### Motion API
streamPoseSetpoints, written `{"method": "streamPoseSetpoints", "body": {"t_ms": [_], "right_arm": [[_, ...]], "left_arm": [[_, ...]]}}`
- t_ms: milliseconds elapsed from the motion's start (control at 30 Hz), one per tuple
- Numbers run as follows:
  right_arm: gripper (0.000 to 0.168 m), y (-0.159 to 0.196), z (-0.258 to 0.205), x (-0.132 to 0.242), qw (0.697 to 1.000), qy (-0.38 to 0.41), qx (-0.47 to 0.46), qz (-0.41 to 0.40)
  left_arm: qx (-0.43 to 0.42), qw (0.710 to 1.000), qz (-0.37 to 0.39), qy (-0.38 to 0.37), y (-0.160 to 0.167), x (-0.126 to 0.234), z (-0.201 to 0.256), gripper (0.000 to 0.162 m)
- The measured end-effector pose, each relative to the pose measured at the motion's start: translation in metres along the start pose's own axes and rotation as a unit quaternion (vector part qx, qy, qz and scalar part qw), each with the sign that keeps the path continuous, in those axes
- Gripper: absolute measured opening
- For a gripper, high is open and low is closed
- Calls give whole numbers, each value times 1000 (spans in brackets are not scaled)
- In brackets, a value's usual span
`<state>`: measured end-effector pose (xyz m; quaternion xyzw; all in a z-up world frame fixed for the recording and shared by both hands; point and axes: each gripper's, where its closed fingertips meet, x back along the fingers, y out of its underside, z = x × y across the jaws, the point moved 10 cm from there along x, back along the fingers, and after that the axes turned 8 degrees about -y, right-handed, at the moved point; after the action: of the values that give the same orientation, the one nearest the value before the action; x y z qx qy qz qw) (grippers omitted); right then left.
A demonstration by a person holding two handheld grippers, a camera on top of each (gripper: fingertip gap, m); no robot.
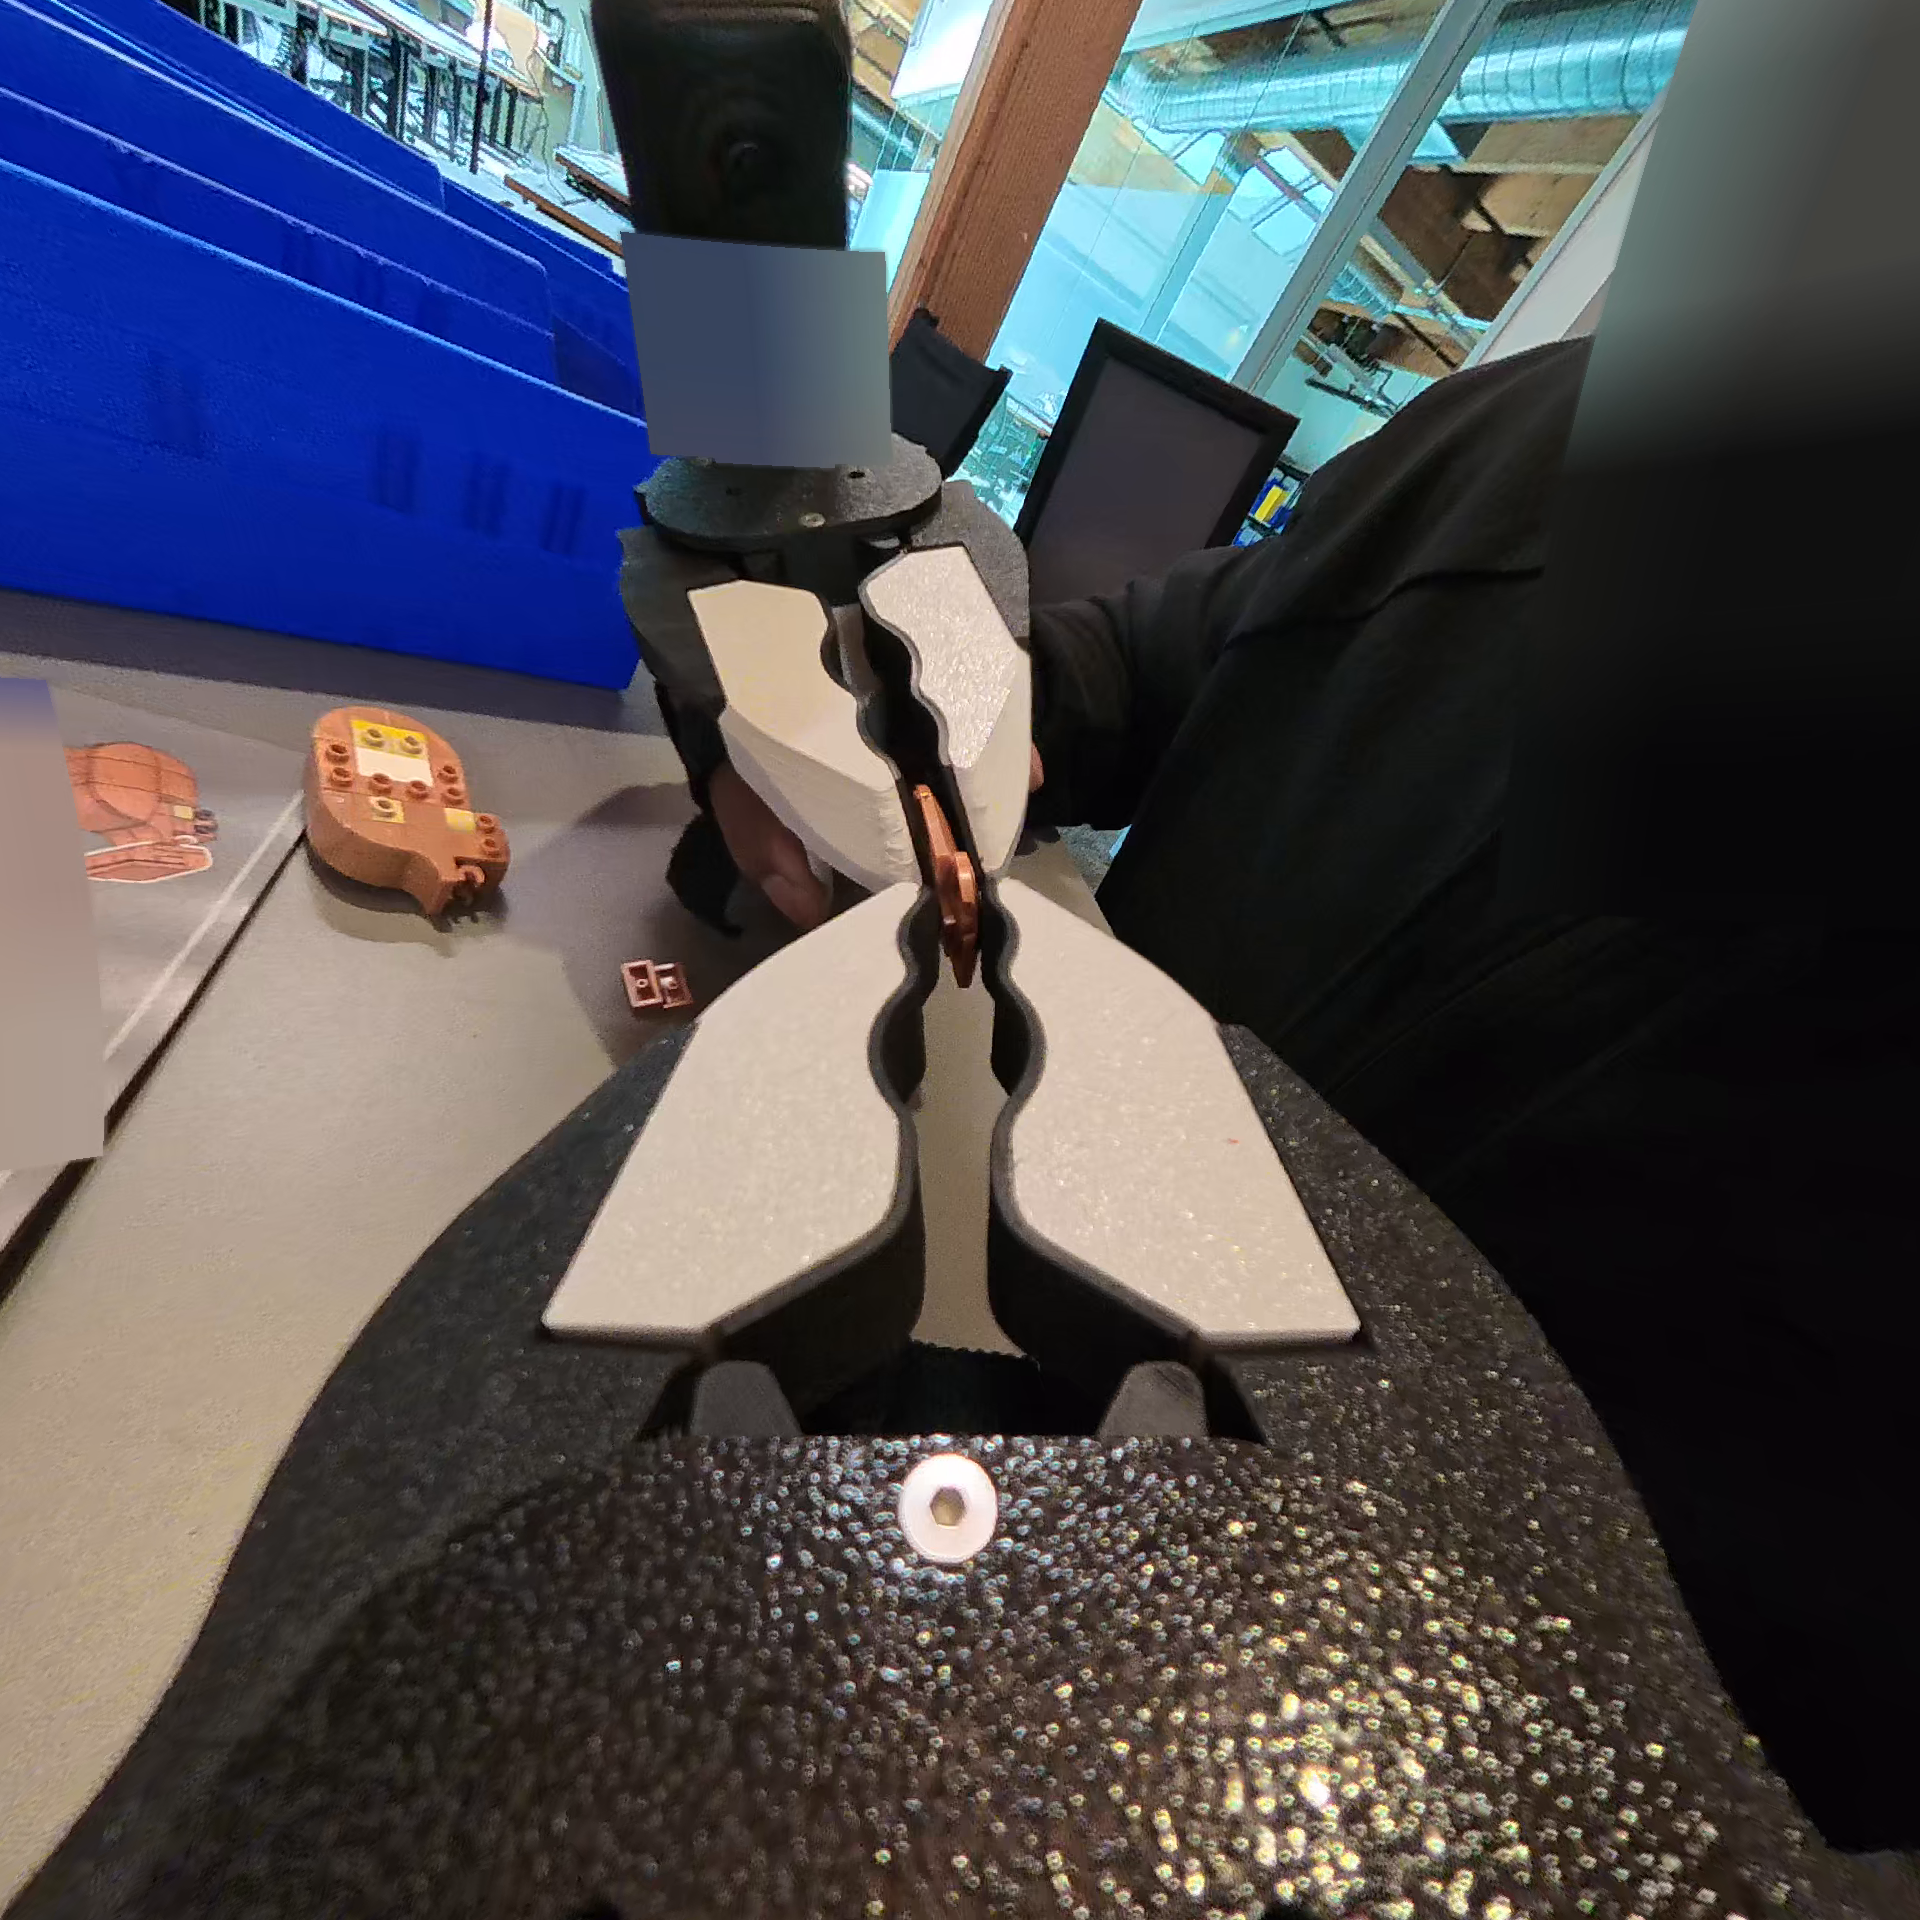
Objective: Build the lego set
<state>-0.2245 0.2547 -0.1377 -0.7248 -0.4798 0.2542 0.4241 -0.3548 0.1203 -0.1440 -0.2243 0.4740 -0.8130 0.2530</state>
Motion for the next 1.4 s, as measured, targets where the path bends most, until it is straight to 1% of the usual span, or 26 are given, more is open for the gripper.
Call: {"method": "streamPoseSetpoints", "body": {"t_ms": [467, 767, 967, 1033, 1133, 1400], "right_arm": [[8, -1, -7, -2, 999, 15, 45, -18], [8, -1, -8, -3, 997, 28, 60, -28], [6, -2, -5, -1, 997, 45, 54, -17], [6, -1, -5, -1, 997, 52, 60, -20], [6, -2, -5, -1, 996, 57, 68, -22], [6, 0, -5, -2, 995, 60, 67, -34]], "left_arm": [[55, 998, 10, 33, 3, 0, -2, 7], [68, 997, 5, 26, 4, 0, -2, 6], [39, 999, 5, -3, 0, 1, -2, 6], [20, 1000, 1, -15, -1, 1, -1, 9], [5, 1000, 1, -26, -1, 1, 0, 6], [-38, 998, -17, -49, -1, 1, 3, 6]]}}
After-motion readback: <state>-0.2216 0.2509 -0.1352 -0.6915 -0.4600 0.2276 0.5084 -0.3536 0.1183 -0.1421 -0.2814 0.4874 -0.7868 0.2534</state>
